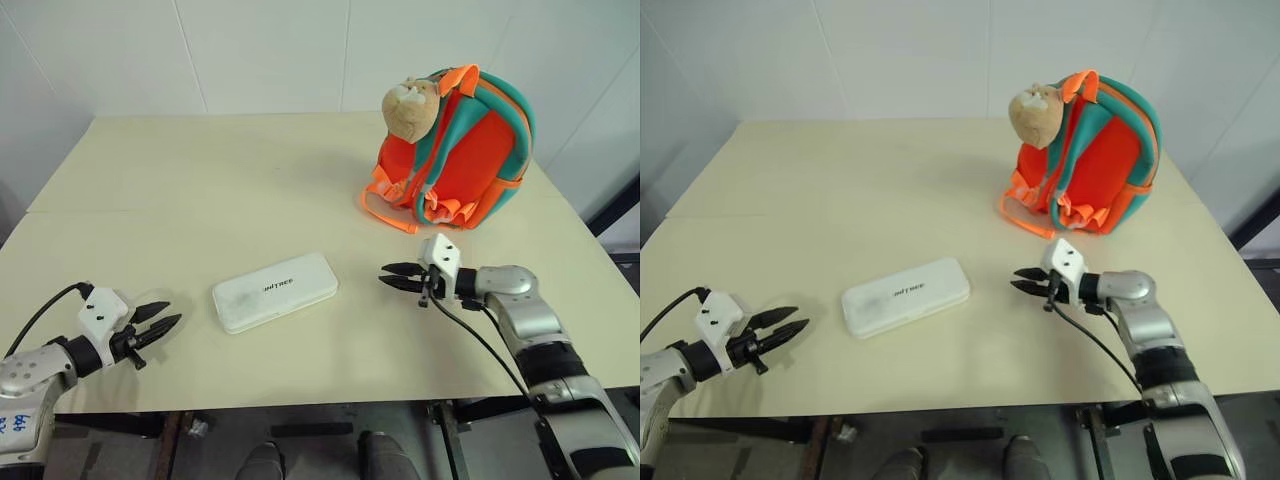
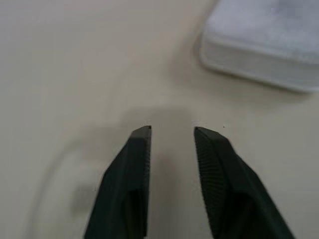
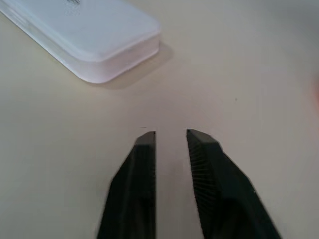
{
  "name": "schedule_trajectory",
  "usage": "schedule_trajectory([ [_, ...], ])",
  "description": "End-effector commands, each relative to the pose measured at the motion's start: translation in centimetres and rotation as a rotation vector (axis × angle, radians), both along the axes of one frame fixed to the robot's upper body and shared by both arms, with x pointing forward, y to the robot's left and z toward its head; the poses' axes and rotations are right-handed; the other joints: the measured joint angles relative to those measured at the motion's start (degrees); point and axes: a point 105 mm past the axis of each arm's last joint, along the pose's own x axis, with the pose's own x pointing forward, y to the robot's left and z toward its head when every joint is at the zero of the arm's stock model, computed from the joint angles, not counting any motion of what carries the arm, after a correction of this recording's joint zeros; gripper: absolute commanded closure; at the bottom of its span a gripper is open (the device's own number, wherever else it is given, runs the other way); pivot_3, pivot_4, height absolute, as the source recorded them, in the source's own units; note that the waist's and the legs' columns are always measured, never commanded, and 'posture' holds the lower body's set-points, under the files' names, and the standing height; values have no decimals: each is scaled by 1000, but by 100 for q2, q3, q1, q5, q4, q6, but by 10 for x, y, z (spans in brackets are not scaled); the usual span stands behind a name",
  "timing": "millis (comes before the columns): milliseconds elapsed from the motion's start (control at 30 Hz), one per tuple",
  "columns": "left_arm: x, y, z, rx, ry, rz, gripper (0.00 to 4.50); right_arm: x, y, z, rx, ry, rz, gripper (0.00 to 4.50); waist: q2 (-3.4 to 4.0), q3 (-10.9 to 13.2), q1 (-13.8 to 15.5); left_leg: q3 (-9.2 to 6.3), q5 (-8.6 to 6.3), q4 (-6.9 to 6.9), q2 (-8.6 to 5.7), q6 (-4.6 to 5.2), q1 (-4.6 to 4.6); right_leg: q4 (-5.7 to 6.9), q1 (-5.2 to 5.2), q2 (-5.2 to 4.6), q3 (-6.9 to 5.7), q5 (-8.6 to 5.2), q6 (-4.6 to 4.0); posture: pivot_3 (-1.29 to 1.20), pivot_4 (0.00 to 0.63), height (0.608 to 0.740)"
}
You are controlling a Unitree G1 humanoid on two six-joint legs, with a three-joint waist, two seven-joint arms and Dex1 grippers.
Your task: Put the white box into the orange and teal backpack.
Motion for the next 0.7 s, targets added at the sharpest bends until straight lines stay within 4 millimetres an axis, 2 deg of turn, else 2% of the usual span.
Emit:
schedule_trajectory([
  [33, 5, -18, 6, -10, -32, -33, 3885, 13, 9, 5, -10, -51, 15, 4500, 0, 0, 22, 0, 1, 0, 0, -1, 0, 1, 0, 0, 0, 0, 0, 0, 150, 740],
  [133, 10, -41, 3, -41, -27, -91, 3885, 20, 22, 4, -11, -61, 32, 4500, 0, 0, 34, 0, 2, 0, 0, -3, 4, 7, 0, 1, 0, 1, -1, 0, 150, 740],
  [233, 13, -54, 1, -63, -23, -115, 3885, 23, 34, 4, -15, -70, 61, 4500, 0, 0, 23, 0, 2, -1, 0, -4, 5, 12, -1, 1, 0, 1, -1, 0, 150, 740],
  [433, 19, -66, -1, -78, -29, -146, 3885, 14, 51, 0, 1, -64, 137, 4500, 1, 0, -6, -1, 2, -3, 0, -4, 6, 21, -5, 2, 0, 0, -2, 0, 150, 740],
  [567, 26, -72, 3, -78, -33, -172, 3885, 1, 50, -1, -11, -66, 190, 4500, 1, 0, -2, -3, 2, -1, 0, -4, 7, 27, -5, 3, 0, 0, -2, 0, 150, 740],
  [700, 33, -79, 5, -70, -31, -222, 3885, -14, 40, 3, -4, -38, 205, 4500, 1, -1, 44, -3, 3, 3, 0, -5, 7, 30, -5, 2, 0, 0, -2, 0, 150, 740],
])
